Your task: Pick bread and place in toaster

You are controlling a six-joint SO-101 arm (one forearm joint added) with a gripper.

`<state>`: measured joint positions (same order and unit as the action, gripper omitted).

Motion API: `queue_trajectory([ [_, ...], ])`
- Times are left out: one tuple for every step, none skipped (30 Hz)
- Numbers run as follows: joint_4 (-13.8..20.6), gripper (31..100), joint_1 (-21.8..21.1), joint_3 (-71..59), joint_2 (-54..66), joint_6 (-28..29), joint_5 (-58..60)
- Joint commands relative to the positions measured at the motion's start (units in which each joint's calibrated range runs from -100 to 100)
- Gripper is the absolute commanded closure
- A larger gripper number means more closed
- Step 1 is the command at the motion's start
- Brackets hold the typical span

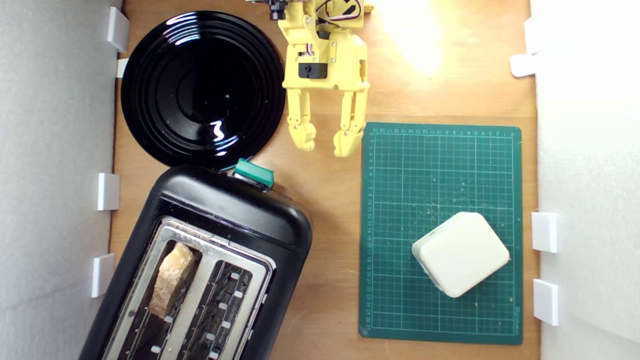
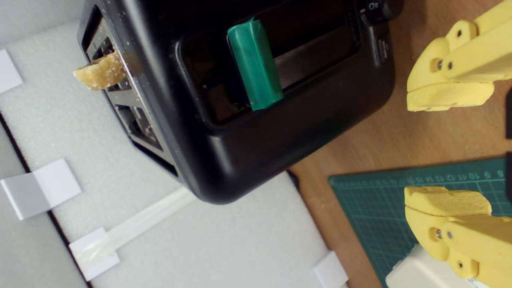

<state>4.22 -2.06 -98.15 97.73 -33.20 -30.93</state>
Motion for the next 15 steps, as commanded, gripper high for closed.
queue_trajectory([
  [0.68, 53.3, 0.45, -0.40, 1.10, -0.63, -4.31],
  [0.68, 53.3, 0.45, -0.40, 1.10, -0.63, -5.50],
  [0.68, 53.3, 0.45, -0.40, 1.10, -0.63, -6.61],
  [0.68, 53.3, 0.45, -0.49, 1.10, -0.63, -8.23],
  [0.68, 53.4, 0.45, -0.49, 1.10, -0.63, -9.85],
  [0.68, 53.4, 0.45, -0.49, 1.10, -0.63, -11.22],
  [0.68, 54.5, 0.45, -0.49, 1.10, -0.63, -12.84],
  [0.68, 56.1, 0.45, -0.49, 1.10, -0.63, -14.29],
  [0.58, 57.8, 0.45, -0.49, 1.10, -0.52, -15.65],
  [0.49, 59.5, 0.45, -0.49, 1.10, -0.47, -16.93],
  [0.31, 61.1, 0.45, -0.49, 1.10, -0.42, -17.96],
  [0.13, 62.2, 0.45, -0.49, 1.10, -0.31, -18.21],
  [-0.14, 63.2, 0.45, -0.49, 1.10, -0.26, -18.39],
  [-0.32, 63.9, 0.45, -0.58, 1.10, -0.21, -18.90],
  [-0.41, 64.7, 0.45, -0.58, 1.02, 0.00, -19.32],
])
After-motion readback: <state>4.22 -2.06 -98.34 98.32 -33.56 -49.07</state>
